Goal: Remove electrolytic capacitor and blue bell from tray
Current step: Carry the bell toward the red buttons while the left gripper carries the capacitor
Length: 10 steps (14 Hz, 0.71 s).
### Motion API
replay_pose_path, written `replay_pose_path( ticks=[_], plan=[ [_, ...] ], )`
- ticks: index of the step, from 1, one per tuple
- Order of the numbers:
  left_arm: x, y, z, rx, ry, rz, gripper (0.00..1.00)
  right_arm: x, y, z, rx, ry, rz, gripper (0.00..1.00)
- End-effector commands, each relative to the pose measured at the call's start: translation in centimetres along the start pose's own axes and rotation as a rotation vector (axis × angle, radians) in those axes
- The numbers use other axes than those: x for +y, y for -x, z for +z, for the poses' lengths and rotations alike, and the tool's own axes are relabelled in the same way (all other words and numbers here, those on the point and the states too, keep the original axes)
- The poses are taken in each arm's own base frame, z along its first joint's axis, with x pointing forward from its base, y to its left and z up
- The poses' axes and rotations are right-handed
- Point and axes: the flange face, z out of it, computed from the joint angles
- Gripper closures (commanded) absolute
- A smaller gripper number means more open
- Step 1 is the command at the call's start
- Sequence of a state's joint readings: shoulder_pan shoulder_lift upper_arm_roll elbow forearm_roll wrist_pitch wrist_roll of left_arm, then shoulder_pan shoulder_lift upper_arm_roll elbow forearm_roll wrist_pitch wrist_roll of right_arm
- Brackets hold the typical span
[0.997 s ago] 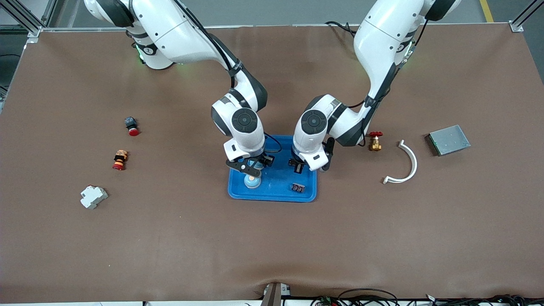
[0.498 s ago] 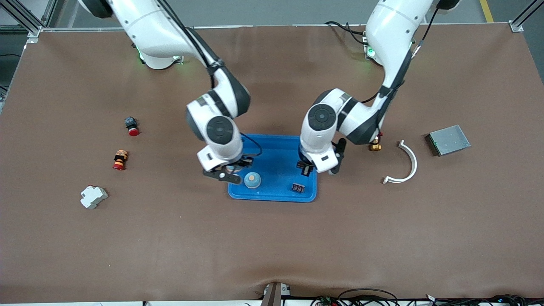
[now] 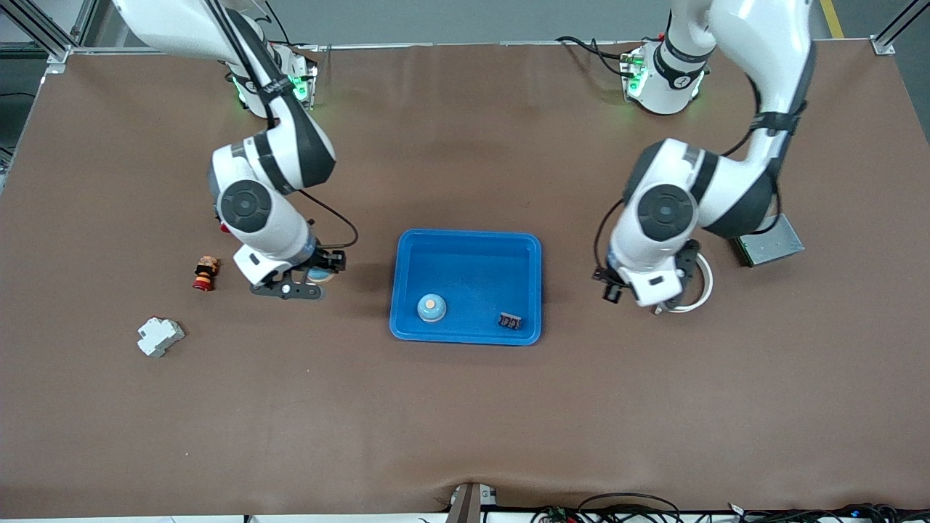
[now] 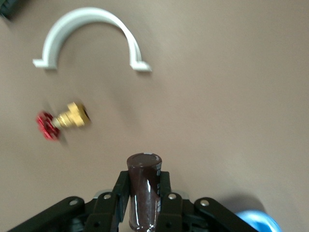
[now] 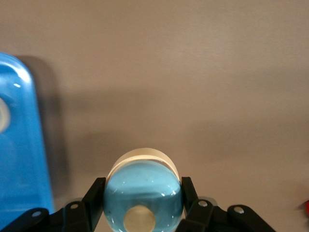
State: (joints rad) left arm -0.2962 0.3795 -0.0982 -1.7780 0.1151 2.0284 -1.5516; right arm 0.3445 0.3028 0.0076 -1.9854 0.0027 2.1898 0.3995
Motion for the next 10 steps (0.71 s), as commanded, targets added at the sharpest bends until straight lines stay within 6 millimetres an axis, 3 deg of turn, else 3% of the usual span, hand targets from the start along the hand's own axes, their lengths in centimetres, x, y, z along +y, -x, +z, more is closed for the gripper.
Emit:
replay_pose_path(
  ticks=[1,2,4,8,10],
  plan=[
    [-4.9,-5.2,1.7,0.004,-0.016,0.043,1.00,5.1,1.2,1.2,0.014,-0.039,-0.057,1.00],
    [-6.5,-7.5,2.7,-0.003,-0.020,0.066,1.00,6.7,1.3,2.2,0.023,-0.042,-0.078,1.00],
    [-8.4,-10.3,4.9,-0.014,-0.017,0.078,1.00,10.1,1.3,4.1,0.041,-0.047,-0.110,1.00],
    [-9.4,-10.9,10.0,-0.024,0.021,0.099,1.00,13.5,1.1,5.5,0.057,-0.049,-0.149,1.00],
    [-9.8,-12.4,12.0,-0.021,0.036,0.102,1.00,15.6,0.5,6.0,0.071,-0.051,-0.165,1.00]
  ],
)
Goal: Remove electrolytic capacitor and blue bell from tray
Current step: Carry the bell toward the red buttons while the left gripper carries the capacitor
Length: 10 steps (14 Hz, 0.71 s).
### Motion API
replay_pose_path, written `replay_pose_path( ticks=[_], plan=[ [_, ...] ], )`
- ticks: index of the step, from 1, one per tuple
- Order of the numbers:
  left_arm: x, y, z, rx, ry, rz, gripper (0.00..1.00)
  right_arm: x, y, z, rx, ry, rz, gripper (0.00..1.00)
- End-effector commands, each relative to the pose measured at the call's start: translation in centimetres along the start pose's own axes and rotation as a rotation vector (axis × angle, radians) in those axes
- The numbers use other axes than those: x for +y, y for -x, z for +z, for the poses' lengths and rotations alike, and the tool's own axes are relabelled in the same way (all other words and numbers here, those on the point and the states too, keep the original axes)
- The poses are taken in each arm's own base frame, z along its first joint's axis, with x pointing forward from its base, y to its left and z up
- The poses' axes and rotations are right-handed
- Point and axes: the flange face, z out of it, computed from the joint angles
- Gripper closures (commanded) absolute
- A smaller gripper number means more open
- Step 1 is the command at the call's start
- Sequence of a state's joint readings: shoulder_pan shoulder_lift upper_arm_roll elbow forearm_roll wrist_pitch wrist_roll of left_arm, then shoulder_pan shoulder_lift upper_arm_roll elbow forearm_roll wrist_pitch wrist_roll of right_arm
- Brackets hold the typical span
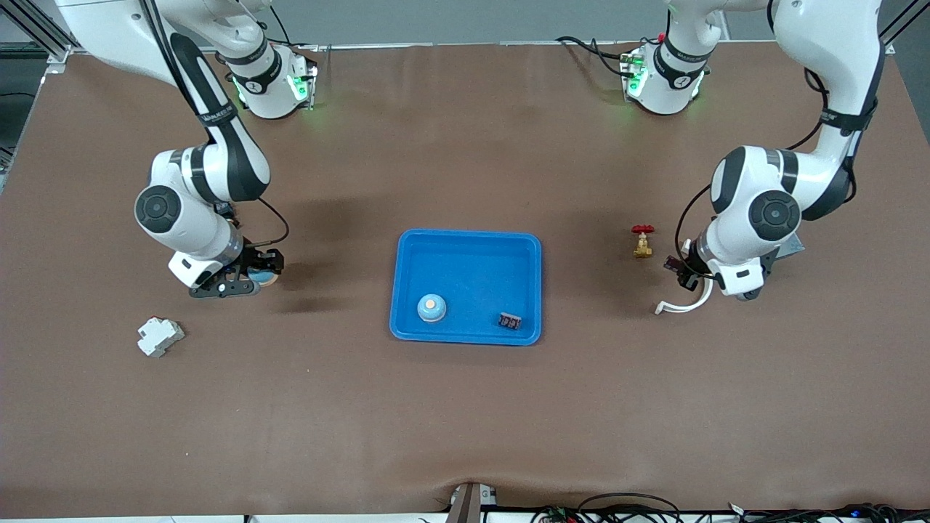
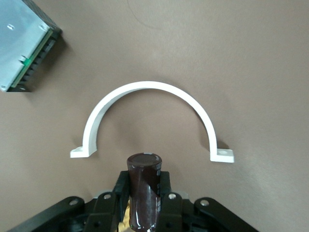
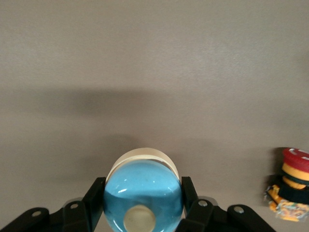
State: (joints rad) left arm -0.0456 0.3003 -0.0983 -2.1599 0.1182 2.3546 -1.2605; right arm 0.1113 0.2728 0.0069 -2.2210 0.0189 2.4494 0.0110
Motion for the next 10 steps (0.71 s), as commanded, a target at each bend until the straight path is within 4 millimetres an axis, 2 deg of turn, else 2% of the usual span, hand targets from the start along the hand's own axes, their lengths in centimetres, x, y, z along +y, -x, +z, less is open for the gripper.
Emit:
replay_pose_path(
  ticks=[1,3,5,7,8,9,10],
  plan=[
    [-0.6,-0.9,2.4,0.029,-0.002,0.054,1.00,2.3,0.3,0.3,0.024,-0.012,-0.039,1.00],
    [-1.0,-1.9,4.0,0.031,-0.008,0.051,1.00,3.5,0.2,1.6,0.029,-0.012,-0.045,1.00],
    [-1.0,-2.0,4.9,0.025,-0.012,0.049,1.00,4.8,0.2,3.6,0.022,-0.013,-0.053,1.00],
    [-0.9,-1.9,5.2,0.022,-0.015,0.043,1.00,5.3,0.2,5.0,0.018,-0.013,-0.063,1.00],
    [-0.8,-1.7,5.4,0.020,-0.017,0.042,0.81,5.4,0.3,5.6,0.018,-0.013,-0.061,1.00],
    [-0.8,-1.8,5.3,0.021,-0.016,0.037,0.40,5.4,0.2,6.1,0.020,-0.013,-0.061,1.00],
    [-0.6,-1.7,5.1,0.022,-0.012,0.035,0.05,5.5,0.2,6.4,0.026,-0.012,-0.059,1.00]
  ],
)
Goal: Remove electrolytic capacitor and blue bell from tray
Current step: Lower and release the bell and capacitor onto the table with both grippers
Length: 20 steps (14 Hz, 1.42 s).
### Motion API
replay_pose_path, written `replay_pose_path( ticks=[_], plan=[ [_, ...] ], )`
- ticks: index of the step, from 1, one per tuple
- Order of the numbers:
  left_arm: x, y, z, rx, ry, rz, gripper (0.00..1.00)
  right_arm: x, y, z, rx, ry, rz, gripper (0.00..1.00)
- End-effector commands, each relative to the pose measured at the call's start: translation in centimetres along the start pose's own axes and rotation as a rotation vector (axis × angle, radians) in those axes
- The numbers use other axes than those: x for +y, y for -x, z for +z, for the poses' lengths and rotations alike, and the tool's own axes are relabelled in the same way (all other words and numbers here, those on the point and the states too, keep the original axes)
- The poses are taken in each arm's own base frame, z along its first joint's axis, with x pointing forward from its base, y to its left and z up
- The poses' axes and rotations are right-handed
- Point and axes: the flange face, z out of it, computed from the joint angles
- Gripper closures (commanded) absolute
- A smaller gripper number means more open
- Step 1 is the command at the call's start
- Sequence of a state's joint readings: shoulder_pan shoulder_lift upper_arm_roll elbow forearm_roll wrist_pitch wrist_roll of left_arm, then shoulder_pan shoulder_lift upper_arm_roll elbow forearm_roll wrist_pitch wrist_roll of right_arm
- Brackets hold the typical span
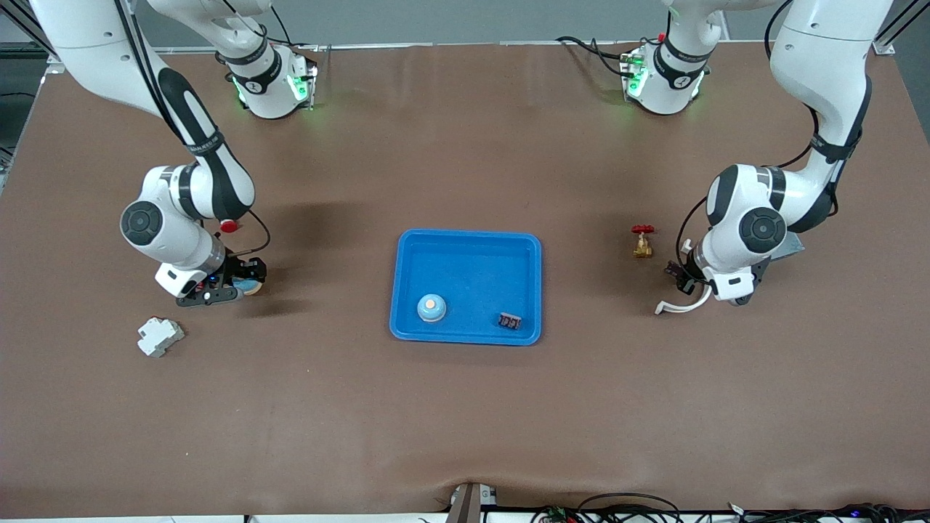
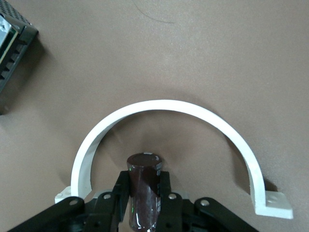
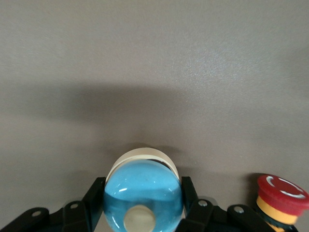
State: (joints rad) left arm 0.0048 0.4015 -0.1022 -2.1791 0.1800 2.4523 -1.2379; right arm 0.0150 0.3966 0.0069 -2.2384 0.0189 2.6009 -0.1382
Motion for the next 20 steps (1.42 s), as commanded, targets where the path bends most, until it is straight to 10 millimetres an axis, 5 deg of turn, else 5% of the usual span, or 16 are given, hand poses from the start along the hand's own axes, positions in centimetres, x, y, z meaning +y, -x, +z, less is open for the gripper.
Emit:
replay_pose_path(
  ticks=[1,5,6,7,8,13,16,20],
  plan=[
    [0.3,-0.2,-1.3,0.022,0.016,0.000,0.00,0.3,0.0,0.9,0.010,-0.011,-0.006,1.00],
    [2.2,-0.6,-6.1,0.038,0.037,-0.008,0.00,0.6,-0.1,1.4,0.013,-0.011,-0.002,1.00],
    [3.3,-0.2,-7.7,0.031,0.027,-0.013,0.00,0.6,-0.1,1.5,0.010,-0.011,0.002,0.78],
    [4.4,0.4,-9.2,0.020,0.027,-0.030,0.00,0.7,-0.3,1.4,0.015,-0.011,0.008,0.14],
    [5.7,1.2,-10.8,0.005,0.036,-0.052,0.00,0.7,-0.3,1.4,0.015,-0.011,0.008,0.00],
    [11.6,7.9,-13.8,-0.043,0.091,-0.052,0.00,-0.5,-0.8,-0.5,0.016,-0.014,0.030,0.00],
    [16.4,11.7,-13.9,-0.060,0.136,-0.062,0.00,-4.8,-4.0,-5.0,-0.053,-0.022,0.106,0.00],
    [21.5,16.4,-12.7,-0.082,0.175,-0.139,0.00,-14.2,-6.8,-9.0,-0.028,-0.015,0.236,0.00]
  ],
)
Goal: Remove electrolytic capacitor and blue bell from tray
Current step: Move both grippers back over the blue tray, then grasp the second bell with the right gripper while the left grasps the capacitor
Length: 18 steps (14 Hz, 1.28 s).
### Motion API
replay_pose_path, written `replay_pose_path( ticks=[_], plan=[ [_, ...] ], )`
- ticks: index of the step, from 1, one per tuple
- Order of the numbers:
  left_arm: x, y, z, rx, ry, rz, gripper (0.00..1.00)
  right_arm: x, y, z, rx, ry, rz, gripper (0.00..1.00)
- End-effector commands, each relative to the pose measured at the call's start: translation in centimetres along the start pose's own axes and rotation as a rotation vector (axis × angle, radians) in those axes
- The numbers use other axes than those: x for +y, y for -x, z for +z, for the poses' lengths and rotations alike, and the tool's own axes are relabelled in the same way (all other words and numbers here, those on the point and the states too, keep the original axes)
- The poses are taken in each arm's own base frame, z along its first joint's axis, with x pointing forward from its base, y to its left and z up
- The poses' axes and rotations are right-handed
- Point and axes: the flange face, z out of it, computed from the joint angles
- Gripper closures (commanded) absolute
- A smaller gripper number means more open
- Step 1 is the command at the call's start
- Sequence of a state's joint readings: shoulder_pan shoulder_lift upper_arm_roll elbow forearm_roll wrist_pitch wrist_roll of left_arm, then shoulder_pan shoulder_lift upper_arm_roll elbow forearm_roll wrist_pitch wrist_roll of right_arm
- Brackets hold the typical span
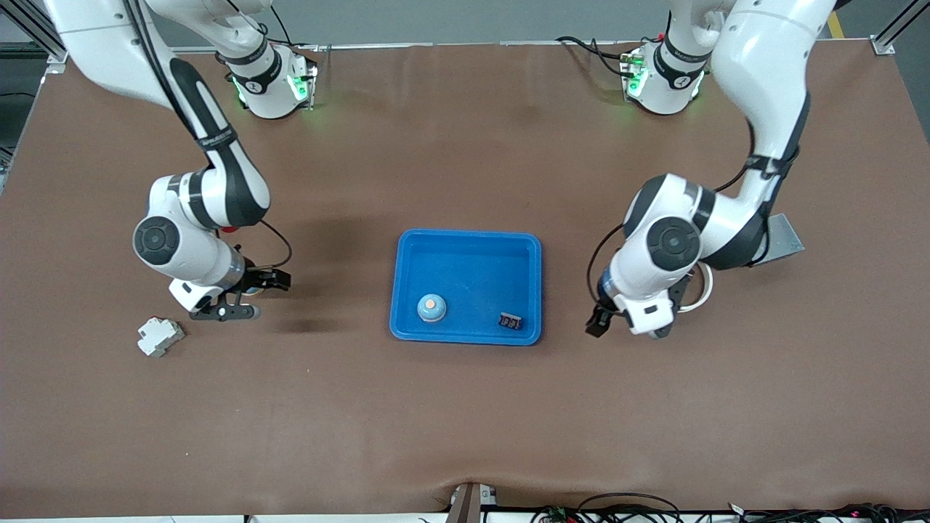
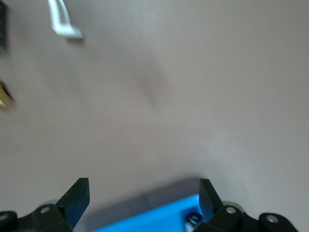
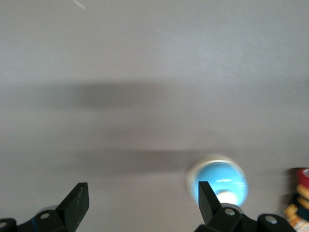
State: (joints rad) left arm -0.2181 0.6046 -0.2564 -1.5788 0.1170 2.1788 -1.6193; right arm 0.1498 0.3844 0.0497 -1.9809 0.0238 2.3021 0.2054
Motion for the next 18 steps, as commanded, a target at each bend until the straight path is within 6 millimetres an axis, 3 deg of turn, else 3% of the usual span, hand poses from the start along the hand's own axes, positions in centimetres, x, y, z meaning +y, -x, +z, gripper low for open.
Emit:
replay_pose_path(
  ticks=[1,4,7,10,13,14,18],
  plan=[
    [2.9,2.5,1.3,-0.018,0.029,-0.010,0.00,-6.6,0.5,-1.7,0.022,-0.008,0.102,0.00],
    [3.4,6.1,3.1,-0.031,0.080,0.033,0.00,-13.5,1.6,-3.1,0.055,-0.025,0.173,0.00],
    [3.7,8.0,4.9,-0.045,0.115,0.055,0.01,-19.3,1.7,-2.3,0.067,-0.043,0.261,0.00],
    [3.3,10.2,6.4,-0.051,0.100,0.052,0.11,-24.3,1.1,-0.8,0.076,-0.062,0.336,0.00],
    [2.8,11.3,8.6,-0.055,0.070,0.061,0.24,-27.7,0.5,0.4,0.068,-0.062,0.377,0.00],
    [2.6,12.1,8.9,-0.054,0.065,0.074,0.24,-28.4,0.5,1.1,0.062,-0.052,0.383,0.00],
    [2.4,12.3,9.9,-0.056,0.053,0.073,0.27,-30.2,0.4,2.4,0.066,-0.050,0.397,0.00]
  ],
)
